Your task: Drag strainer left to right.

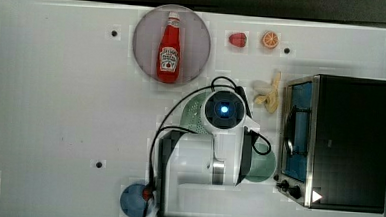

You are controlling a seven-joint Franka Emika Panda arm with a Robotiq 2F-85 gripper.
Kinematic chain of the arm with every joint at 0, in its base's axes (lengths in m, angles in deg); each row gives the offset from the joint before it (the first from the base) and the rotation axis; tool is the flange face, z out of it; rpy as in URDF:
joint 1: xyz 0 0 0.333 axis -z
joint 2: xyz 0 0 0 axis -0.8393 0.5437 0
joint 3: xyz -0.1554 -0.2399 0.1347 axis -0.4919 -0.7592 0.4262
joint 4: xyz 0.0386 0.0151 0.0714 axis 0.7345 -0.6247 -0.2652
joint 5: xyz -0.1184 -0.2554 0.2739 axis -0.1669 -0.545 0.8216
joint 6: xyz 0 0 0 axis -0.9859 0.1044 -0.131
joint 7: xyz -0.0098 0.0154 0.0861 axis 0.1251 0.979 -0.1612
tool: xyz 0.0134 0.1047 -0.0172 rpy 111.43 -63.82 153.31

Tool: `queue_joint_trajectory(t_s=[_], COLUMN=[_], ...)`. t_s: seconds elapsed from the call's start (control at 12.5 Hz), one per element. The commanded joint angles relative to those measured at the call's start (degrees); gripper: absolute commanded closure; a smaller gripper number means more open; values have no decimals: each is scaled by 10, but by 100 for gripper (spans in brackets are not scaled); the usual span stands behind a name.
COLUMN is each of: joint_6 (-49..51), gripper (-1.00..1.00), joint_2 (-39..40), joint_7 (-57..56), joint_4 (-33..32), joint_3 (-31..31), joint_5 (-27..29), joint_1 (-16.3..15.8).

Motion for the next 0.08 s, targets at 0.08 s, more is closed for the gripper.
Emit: queue_joint_trajectory(t_s=[0.08], joint_6=[103], gripper=[-100], joint_2=[-103], joint_7=[-95], joint_4=[45], joint_3=[22], joint_5=[51], joint_1=[4])
